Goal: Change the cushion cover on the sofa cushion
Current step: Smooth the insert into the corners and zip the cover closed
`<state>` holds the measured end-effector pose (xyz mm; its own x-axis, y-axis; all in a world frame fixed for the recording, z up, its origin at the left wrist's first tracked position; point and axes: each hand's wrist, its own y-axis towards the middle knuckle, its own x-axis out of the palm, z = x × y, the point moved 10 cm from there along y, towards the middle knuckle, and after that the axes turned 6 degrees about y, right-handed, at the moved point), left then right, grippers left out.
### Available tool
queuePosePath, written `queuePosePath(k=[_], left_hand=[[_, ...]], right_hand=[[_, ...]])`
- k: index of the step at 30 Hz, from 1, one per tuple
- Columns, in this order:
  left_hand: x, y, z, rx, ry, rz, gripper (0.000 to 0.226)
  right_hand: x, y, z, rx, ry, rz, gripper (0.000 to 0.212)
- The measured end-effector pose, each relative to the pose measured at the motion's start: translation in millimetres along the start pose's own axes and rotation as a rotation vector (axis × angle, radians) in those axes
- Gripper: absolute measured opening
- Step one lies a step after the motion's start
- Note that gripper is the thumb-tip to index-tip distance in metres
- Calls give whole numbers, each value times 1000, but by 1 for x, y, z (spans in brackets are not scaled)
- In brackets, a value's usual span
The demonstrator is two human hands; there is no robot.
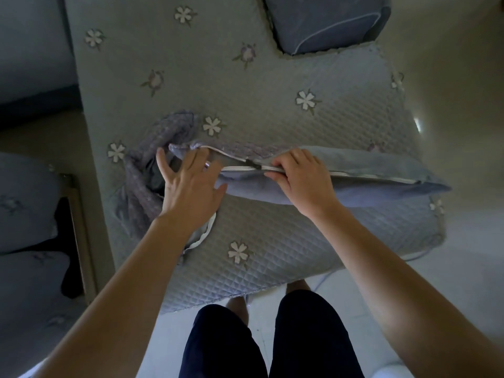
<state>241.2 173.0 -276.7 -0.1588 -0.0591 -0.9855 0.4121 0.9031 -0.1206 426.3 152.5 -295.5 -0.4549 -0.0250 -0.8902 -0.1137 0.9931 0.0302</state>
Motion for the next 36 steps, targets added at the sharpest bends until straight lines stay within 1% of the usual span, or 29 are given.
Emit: queuePosePath(k=[1, 3, 6, 8, 9, 12, 13, 14, 16, 19, 23, 27, 30, 33, 34, 36], left_hand=[[7, 0, 0, -5, -1, -32, 27], [12, 4, -2, 17, -12, -27, 19], [-4, 9, -21, -48, -94, 84, 8], [-15, 7, -30, -130, -168, 134, 4], [-16, 5, -31, -184, -228, 125, 6], [-5, 2, -18, -356, -530, -5, 24], [-6, 3, -9, -356, -563, -4, 28], [-9, 4, 1, -327, -539, 20, 29], [-4, 9, 15, -310, -522, 20, 30], [22, 9, 16, -439, -645, -53, 32], [32, 3, 10, -602, -822, -25, 21], [33, 1, 16, -592, -855, -45, 18], [34, -1, 16, -568, -854, -52, 15], [21, -4, 10, -564, -845, 3, 10], [18, -6, -1, -606, -842, 35, 10], [19, -15, -37, -755, -819, 66, 10]], right_hand=[[2, 0, -2, -7, 14, -16, 25], [6, -3, -5, -46, 25, -26, 22], [-2, -8, -8, -102, 67, 60, 21], [-11, -6, -6, -78, 124, 129, 26], [-14, -4, -5, -58, 145, 144, 28], [-8, 1, -5, -55, 133, 115, 26], [-5, 0, -6, -72, 121, 103, 25], [-3, -1, -6, -89, 115, 102, 23], [-1, -4, -8, -104, 118, 106, 21], [5, -5, -8, -76, 156, 85, 21], [11, -6, -3, -36, 201, 80, 18], [12, -4, -2, -46, 209, 83, 17], [15, -4, -4, -61, 187, 73, 20], [16, -4, -2, -47, 143, 65, 25], [16, -5, 0, -41, 116, 60, 25], [17, -7, 5, -18, 66, 47, 25]])
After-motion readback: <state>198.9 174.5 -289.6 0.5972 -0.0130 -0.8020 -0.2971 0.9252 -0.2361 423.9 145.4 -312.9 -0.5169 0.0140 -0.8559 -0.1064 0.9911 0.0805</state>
